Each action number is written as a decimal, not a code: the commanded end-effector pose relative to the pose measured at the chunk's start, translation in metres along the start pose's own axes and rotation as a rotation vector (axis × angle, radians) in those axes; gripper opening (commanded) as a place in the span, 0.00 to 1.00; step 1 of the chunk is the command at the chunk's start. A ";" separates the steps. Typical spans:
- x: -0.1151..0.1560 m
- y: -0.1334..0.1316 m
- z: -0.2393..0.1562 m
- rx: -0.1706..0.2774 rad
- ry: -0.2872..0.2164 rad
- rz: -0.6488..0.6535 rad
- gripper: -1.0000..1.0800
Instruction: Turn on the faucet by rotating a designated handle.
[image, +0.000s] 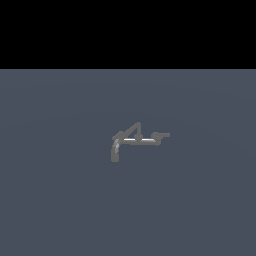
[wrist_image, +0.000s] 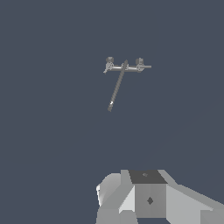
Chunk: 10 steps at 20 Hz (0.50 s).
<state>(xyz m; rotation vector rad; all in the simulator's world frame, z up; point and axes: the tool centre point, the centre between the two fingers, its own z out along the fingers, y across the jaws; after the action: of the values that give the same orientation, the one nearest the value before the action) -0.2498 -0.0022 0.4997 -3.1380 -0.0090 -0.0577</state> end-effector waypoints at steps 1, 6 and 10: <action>0.000 0.000 0.000 0.000 0.000 0.000 0.00; 0.003 -0.001 0.004 0.000 0.000 0.016 0.00; 0.010 -0.004 0.014 -0.001 -0.001 0.051 0.00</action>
<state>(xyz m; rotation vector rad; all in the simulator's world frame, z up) -0.2422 0.0011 0.4901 -3.1374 0.0498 -0.0574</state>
